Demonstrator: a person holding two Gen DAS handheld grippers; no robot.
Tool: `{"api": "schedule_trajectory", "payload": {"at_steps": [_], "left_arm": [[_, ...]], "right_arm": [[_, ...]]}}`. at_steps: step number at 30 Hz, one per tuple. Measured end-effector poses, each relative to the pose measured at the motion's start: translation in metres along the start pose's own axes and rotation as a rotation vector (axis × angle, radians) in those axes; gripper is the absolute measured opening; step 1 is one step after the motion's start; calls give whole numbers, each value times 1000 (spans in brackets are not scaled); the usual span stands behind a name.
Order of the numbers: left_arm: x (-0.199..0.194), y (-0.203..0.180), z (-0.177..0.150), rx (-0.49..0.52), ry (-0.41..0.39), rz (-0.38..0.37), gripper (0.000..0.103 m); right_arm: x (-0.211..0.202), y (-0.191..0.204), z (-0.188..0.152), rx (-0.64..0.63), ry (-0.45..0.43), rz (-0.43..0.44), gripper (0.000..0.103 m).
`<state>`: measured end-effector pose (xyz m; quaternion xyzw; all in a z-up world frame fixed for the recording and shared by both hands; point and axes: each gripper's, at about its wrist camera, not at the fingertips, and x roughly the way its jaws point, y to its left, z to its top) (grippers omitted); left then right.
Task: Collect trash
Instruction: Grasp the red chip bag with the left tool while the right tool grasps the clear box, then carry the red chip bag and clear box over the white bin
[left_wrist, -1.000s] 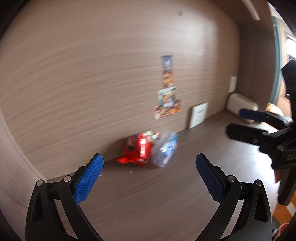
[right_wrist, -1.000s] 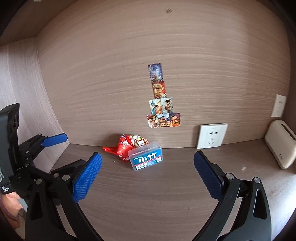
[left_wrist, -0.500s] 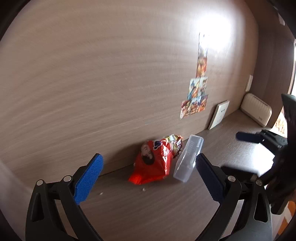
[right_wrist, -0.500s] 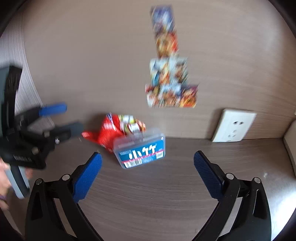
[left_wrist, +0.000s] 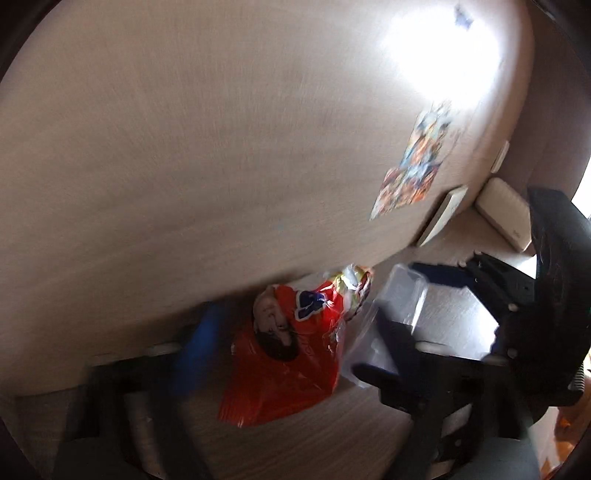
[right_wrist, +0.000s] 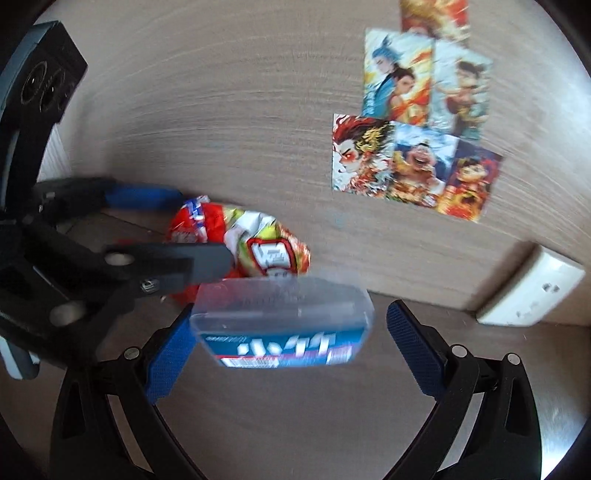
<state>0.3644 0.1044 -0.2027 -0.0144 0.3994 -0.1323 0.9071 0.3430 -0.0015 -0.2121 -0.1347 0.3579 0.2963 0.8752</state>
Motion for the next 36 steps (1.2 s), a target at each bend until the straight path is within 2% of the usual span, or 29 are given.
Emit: {"api": "schedule_trajectory", "payload": {"at_steps": [1,2,4,8,14,19,25,30,32,36], "left_arm": [[3,-1,-1,5,2,-5,52],[4,-2,-1,8,4,0,51],[3,-4,0,12,4,19,47],[-6,-8,0,0,0,31,46],[-39,-30,-3,12,-31,55,46],[-74,-64,-4,71,-73,51,46],[-101,-121,-10,170,-109,-3,46],[-109,-167,-19,229,-115,-84,46],[-110,-190,-23,257,-113,-124,46],[-113,-237,-32,314,-118,-199,46]], "right_arm": [[2,0,1,2,-4,14,98],[4,-1,2,8,-6,29,87],[3,-2,4,25,-18,38,86],[-9,-4,-1,47,-17,27,86],[-66,-4,-11,103,-89,-20,86],[-136,3,-17,130,-181,-62,86],[-204,-3,-37,135,-244,-146,86],[-251,-16,-66,178,-256,-230,86],[-284,-22,-84,201,-265,-274,86],[-313,-30,-106,238,-272,-352,86]]}}
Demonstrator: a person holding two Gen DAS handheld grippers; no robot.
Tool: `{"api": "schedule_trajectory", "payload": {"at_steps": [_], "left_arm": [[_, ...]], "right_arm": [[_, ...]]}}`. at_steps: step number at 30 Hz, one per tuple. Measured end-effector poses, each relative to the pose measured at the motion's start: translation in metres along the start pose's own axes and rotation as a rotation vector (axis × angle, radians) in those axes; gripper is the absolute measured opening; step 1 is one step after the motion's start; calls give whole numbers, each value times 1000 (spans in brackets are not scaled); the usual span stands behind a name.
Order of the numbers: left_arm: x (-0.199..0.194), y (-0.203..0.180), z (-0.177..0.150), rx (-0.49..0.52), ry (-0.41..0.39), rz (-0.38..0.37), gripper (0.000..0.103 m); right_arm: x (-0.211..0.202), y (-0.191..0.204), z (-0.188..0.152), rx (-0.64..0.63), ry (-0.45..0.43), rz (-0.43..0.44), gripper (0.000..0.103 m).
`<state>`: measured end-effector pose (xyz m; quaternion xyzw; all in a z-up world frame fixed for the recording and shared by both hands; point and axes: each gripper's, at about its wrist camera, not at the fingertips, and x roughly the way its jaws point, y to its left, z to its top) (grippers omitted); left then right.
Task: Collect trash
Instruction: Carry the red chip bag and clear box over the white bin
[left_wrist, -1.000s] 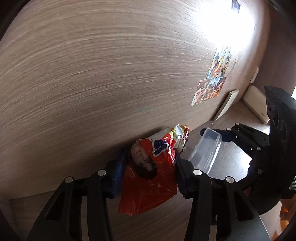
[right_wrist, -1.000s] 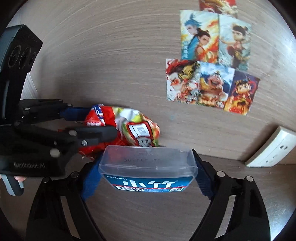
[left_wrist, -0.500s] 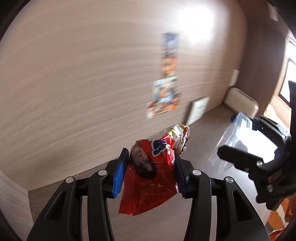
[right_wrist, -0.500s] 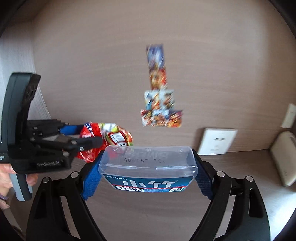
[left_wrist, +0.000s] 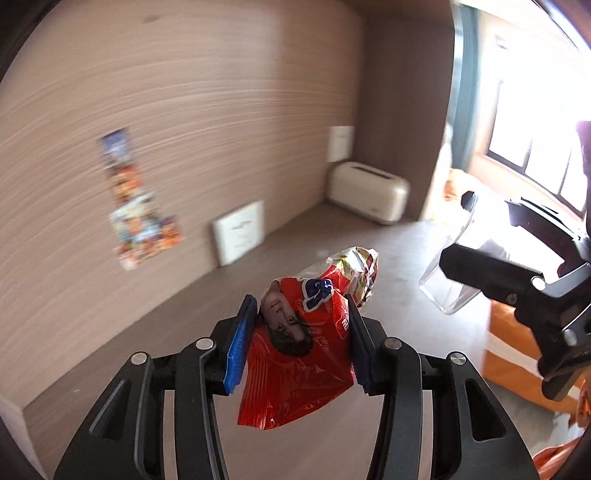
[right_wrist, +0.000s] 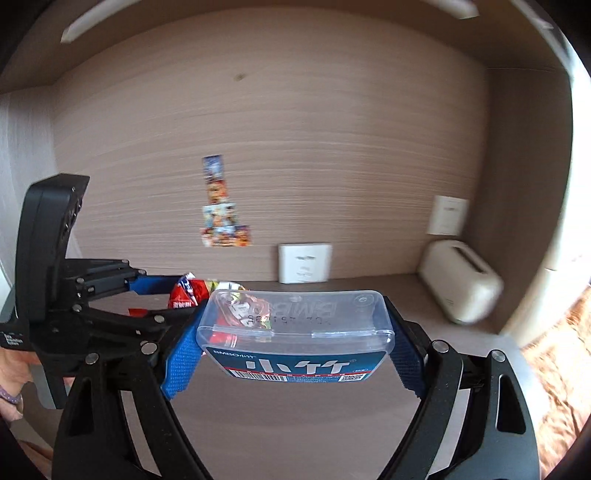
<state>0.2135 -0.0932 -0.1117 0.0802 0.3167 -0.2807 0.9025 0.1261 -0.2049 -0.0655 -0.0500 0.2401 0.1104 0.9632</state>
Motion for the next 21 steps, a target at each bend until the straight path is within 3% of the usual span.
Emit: {"api": "schedule_trajectory", "payload": {"at_steps": [12,21], "left_arm": [[2,-173,4,165,-1,-225,46],[1,-290,-14,273,22,-342,46]], "right_arm": [[-140,-107,-67,117,13,-262,86],[-214,-152,-127,222,31,-379,86]]}}
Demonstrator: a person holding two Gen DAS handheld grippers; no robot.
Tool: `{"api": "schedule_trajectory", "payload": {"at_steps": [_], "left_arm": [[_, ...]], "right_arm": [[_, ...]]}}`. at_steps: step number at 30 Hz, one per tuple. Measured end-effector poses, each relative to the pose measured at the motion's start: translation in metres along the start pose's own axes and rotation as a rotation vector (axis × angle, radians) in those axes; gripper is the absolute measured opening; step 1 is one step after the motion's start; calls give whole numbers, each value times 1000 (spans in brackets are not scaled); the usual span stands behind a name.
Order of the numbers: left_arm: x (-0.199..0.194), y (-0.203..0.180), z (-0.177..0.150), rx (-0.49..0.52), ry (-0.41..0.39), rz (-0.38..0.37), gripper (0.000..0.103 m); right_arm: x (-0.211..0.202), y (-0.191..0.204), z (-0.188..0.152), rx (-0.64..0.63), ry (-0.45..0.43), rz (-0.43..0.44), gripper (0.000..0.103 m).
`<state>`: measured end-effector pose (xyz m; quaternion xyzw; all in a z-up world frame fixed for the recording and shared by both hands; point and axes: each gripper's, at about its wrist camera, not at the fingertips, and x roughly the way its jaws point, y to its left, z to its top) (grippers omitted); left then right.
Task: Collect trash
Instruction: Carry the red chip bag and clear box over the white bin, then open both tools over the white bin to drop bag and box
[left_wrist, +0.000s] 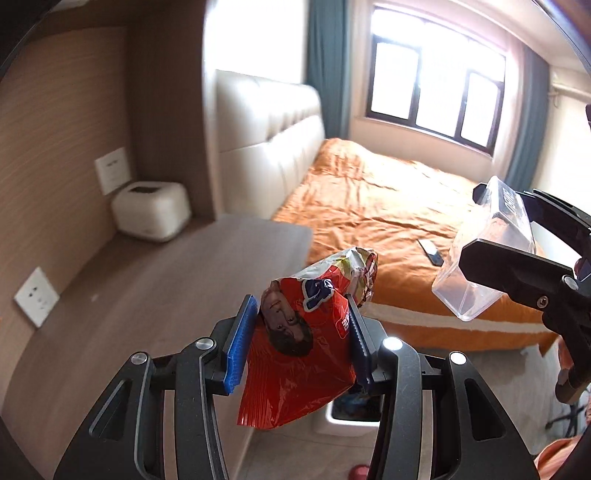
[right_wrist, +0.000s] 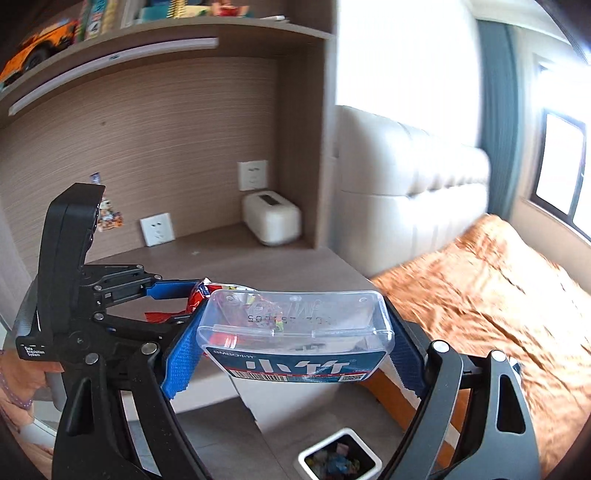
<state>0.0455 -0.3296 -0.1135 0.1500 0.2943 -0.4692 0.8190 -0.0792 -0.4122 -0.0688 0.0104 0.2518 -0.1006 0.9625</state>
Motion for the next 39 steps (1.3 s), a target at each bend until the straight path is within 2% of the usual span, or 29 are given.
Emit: {"api": "schedule_trajectory", "payload": {"at_steps": [9,17,26,33,36,38,39], "left_arm": [[43,-82,-16,88,67,-112,46],[94,-113,-43,129,142,-160,46],[185,-125,-93,191,239,-184,46],[279,-127,-166,213,341,-240,46],[308,-126,-192,209,368,-267,46],[328,-127,-208,185,390,-308,50],[335,-127,-213,181,407,-327,66]], "right_arm": [[-29,-64,-51,125,44,-98,87],[-13,-110,-92,257,99,-141,87],[58,-142,-150,329,181,-159,87],[142,-163,-225,421,268,-145,87],[173,-175,-259,466,304,-132,87],[193,-180,-282,489,327,-100,87],[202,-181,-291,494,350,-80,87]]}}
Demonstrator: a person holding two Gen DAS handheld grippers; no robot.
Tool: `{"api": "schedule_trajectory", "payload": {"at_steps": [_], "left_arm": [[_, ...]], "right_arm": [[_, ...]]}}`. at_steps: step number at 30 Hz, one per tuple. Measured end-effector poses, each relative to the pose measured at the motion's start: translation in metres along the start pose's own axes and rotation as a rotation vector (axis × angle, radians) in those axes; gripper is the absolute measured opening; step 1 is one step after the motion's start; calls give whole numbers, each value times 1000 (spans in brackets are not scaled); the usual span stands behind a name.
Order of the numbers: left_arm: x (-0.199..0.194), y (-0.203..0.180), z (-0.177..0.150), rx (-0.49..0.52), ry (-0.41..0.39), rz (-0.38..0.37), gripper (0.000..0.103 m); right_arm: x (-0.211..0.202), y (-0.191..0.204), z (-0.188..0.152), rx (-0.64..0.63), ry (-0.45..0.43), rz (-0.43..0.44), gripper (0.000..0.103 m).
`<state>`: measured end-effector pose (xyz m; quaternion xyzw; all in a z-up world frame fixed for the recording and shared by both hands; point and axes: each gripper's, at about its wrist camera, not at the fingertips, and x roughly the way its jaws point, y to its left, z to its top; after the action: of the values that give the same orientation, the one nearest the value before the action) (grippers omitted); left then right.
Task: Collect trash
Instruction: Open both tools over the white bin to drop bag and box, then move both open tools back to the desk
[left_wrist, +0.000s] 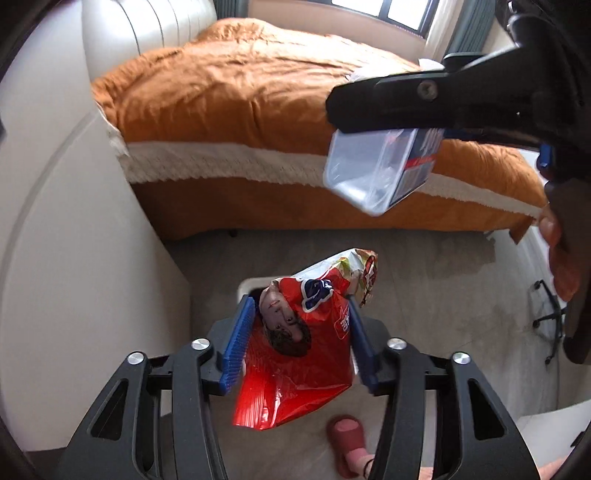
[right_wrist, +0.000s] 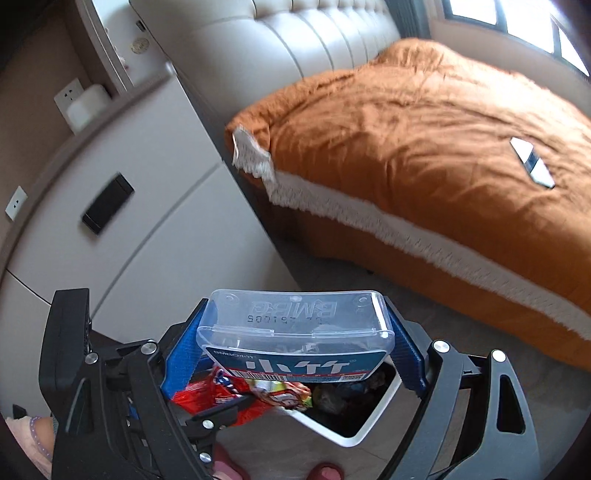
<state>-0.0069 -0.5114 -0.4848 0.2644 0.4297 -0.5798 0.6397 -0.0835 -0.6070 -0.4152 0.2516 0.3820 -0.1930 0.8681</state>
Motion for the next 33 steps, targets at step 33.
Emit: {"api": "schedule_trajectory", "payload": {"at_steps": [33], "left_arm": [[-132,6,40,-85,-164,121,98]], "right_arm": [[-89,53,28,-59,-88,-65,99]]}}
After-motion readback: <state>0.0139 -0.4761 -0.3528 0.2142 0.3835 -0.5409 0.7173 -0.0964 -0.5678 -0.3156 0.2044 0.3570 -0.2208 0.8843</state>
